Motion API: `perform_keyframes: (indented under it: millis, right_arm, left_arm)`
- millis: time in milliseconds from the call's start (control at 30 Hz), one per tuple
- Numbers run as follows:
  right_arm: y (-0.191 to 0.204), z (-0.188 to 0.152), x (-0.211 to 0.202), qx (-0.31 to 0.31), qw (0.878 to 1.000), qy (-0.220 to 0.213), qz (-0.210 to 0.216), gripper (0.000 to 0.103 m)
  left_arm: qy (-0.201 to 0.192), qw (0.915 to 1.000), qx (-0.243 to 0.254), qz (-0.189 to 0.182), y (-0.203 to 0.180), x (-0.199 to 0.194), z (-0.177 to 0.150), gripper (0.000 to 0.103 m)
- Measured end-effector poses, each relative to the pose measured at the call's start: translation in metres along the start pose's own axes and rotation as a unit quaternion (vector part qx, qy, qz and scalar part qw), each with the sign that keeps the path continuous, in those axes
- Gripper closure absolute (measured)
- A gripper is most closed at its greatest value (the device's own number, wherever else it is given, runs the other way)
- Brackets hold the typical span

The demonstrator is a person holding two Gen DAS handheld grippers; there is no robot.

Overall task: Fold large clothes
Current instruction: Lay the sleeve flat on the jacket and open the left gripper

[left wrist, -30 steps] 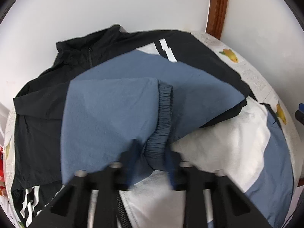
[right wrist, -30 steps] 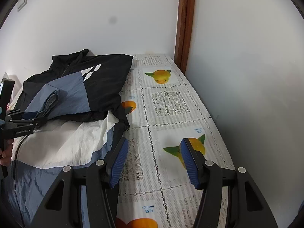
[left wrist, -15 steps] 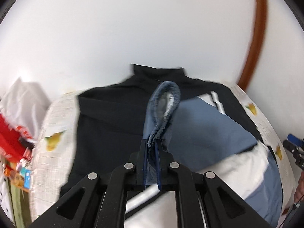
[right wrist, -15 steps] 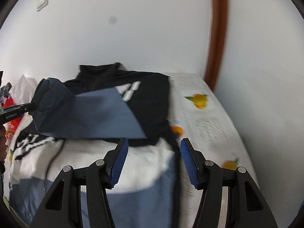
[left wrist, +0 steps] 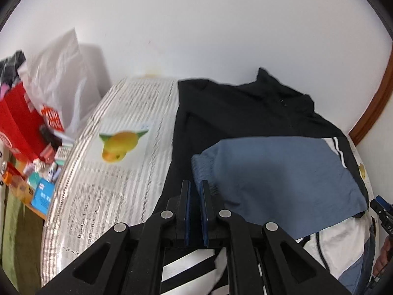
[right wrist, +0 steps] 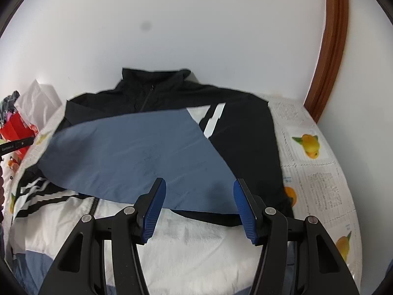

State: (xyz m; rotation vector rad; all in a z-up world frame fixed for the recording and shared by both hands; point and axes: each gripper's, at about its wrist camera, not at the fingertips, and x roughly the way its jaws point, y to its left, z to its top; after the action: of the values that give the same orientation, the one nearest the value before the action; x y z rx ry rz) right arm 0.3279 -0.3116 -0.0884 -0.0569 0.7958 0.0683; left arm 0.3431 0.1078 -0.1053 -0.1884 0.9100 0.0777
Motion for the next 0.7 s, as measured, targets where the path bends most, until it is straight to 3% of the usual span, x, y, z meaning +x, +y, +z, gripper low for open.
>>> perform_keyframes:
  millis: [267, 533, 700]
  right_arm:
    - [-0.015, -0.015, 0.015, 0.025, 0.999, 0.023, -0.036, 0.046]
    - [-0.032, -0.032, -0.033, 0.030, 0.997, -0.003, -0.069, 0.046]
    - [-0.047, -0.055, -0.069, 0.050, 0.996, -0.015, -0.073, 0.046]
  left_arm:
    - [0.009, 0.9999, 0.011, -0.008, 0.001, -0.002, -0.012, 0.095]
    - [-0.021, 0.9992, 0.034, 0.008, -0.010, -0.045, -0.031, 0.091]
    - [-0.022, 0.9990, 0.038, 0.000, -0.008, -0.073, -0.053, 0.091]
